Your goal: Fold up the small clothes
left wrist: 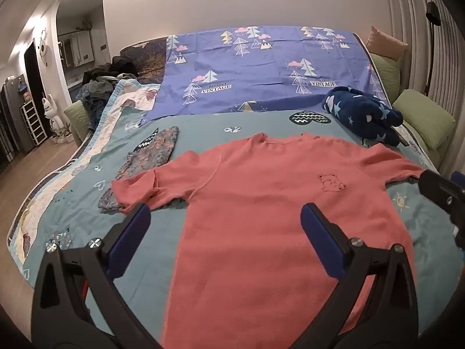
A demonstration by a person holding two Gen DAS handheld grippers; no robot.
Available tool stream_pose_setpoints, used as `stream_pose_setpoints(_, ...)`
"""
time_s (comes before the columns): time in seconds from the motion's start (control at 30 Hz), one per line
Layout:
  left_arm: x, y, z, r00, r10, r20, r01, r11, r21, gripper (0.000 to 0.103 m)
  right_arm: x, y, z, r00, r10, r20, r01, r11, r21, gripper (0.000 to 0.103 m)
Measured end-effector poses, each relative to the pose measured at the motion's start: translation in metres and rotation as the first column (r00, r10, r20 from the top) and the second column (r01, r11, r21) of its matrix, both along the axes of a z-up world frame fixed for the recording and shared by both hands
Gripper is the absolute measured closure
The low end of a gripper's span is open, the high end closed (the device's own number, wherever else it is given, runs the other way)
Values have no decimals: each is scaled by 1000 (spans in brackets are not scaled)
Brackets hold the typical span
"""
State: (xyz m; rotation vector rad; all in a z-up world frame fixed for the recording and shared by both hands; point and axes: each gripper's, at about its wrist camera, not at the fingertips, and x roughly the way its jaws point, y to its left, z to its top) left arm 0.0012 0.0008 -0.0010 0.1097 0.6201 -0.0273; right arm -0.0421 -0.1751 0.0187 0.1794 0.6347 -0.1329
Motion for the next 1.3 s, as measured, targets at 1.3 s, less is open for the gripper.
stream_pose_setpoints(1.3,11,21,-10,999,2,-40,-4,999,-40,1,18,27,-12,998,33,-59,-34,999,-11,1)
